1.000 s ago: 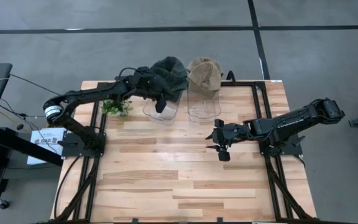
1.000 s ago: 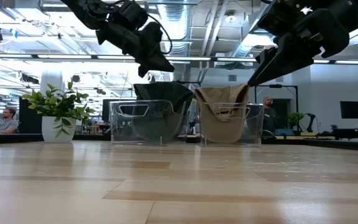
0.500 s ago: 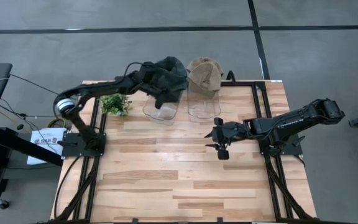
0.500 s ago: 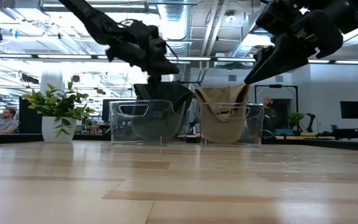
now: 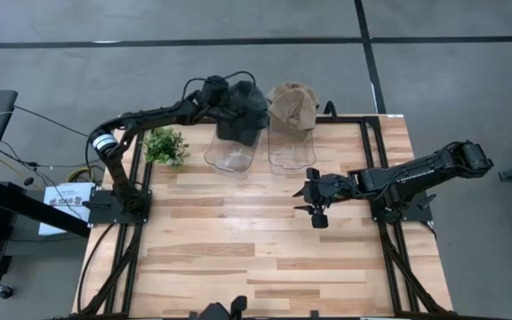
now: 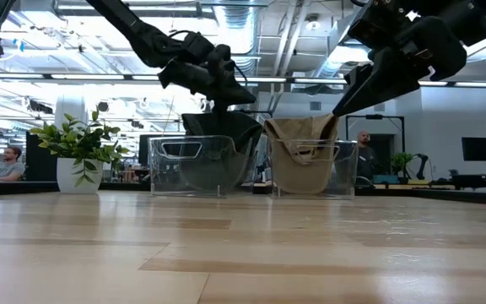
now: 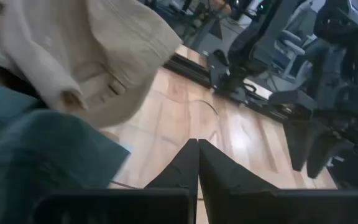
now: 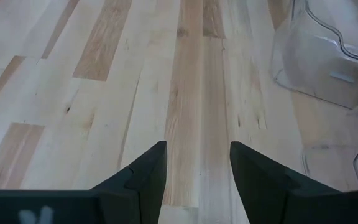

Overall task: Pick & Place hat
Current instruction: Return to Home Position

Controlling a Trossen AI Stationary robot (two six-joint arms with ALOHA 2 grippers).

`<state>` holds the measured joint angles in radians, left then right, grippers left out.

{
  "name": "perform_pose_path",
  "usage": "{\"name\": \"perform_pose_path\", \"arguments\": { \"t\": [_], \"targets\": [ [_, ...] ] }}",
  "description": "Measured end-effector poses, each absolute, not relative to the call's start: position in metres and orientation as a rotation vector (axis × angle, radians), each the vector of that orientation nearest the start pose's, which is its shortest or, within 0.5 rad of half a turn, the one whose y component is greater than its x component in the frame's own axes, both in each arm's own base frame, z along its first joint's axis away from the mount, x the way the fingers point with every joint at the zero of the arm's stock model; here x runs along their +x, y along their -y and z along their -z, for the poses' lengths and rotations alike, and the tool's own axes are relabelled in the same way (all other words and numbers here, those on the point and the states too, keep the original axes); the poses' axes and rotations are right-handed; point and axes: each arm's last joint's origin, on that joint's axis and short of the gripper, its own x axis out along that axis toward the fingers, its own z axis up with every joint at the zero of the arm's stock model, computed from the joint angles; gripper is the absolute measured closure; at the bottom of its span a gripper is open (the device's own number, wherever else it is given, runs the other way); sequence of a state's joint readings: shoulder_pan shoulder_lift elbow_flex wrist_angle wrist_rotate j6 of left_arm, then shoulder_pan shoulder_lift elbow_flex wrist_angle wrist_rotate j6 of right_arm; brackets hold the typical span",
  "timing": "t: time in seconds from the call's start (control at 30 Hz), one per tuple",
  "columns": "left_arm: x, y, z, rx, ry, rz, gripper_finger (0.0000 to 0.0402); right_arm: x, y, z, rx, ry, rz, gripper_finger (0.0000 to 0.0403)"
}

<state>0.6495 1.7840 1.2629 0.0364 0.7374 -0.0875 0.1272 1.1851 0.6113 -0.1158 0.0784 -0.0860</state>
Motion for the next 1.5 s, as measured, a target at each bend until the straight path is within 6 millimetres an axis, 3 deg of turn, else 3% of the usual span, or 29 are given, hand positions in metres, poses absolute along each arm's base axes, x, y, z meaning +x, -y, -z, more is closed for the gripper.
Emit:
{"name": "perform_pose_path", "arguments": {
  "t": [0.47, 0.73, 0.93, 1.23, 1.5],
  "targets": [
    [0.335, -0.234, -0.268, -0.153, -0.215, -0.132, 0.0394, 0.231, -0.027, -0.203, -0.147, -0.700, -0.073, 0.0235],
    [0.344, -0.204, -0.274, -0.398, -0.225, 0.235, 0.0394, 0.230, -0.028, -0.202, -0.141, -0.707, -0.075, 0.0236],
    [0.343, -0.191, -0.252, -0.441, -0.307, 0.254, 0.0394, 0.231, -0.028, -0.203, -0.129, -0.703, -0.071, 0.0234],
    [0.322, -0.211, -0.226, -0.392, -0.344, 0.112, 0.0394, 0.231, -0.028, -0.203, -0.135, -0.703, -0.072, 0.0236],
    [0.328, -0.229, -0.209, -0.332, -0.262, 0.103, 0.0394, 0.232, -0.027, -0.204, -0.155, -0.688, -0.076, 0.0236]
  ]
}}
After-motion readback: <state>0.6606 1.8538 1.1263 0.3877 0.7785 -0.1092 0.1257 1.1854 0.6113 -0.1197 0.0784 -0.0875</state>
